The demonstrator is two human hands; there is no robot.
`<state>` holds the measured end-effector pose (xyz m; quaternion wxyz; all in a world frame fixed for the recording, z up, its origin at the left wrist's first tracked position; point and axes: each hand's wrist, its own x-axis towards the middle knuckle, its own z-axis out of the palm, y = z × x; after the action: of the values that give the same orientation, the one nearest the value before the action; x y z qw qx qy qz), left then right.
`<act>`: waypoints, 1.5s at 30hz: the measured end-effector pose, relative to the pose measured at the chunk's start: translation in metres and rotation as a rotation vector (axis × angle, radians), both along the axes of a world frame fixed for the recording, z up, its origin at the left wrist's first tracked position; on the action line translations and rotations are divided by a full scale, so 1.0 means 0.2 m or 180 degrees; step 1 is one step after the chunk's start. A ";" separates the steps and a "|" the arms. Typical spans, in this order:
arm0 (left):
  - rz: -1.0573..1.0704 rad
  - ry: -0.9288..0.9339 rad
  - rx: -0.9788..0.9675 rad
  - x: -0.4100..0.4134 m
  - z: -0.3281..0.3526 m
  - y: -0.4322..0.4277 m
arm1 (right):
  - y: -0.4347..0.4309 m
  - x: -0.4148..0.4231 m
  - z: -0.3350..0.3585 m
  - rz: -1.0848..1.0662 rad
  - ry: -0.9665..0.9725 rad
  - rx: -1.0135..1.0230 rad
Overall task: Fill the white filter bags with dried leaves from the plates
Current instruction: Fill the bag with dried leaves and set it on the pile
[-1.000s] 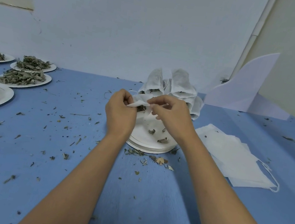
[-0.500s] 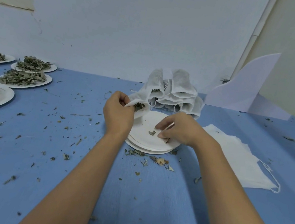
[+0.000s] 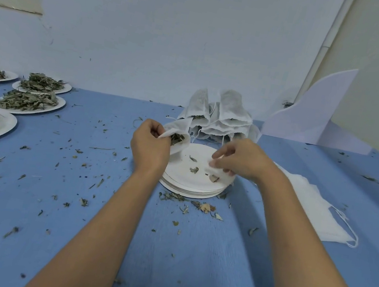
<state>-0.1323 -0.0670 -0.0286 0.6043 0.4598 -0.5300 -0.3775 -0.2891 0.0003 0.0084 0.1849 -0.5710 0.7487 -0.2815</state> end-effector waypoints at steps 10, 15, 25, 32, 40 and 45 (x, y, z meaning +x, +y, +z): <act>0.0015 -0.0027 0.0005 0.00 0.00 0.00 | -0.07 0.12 -0.08 -0.0021 0.0033 -0.0221; 0.0042 0.0029 0.0047 0.00 0.00 -0.01 | -0.06 0.09 -0.09 -0.0016 -0.0234 -0.0508; -0.0010 -0.0001 0.0074 0.00 -0.01 -0.01 | -0.09 0.16 -0.14 0.0696 0.0784 -0.0038; -0.0157 -0.0039 0.0123 0.00 -0.02 -0.01 | -0.10 0.24 -0.15 0.0495 0.1599 0.0041; -0.0624 0.0199 0.0308 -0.01 0.00 -0.01 | -0.11 0.30 -0.19 0.0359 0.1823 -0.0341; -0.0580 0.0020 0.0276 -0.01 -0.01 -0.02 | -0.10 0.25 -0.13 -0.0270 -0.0033 -0.1142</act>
<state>-0.1347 -0.0704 -0.0313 0.5487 0.4342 -0.5509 -0.4548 -0.2391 -0.0198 -0.0169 0.0719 -0.5613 0.7089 -0.4211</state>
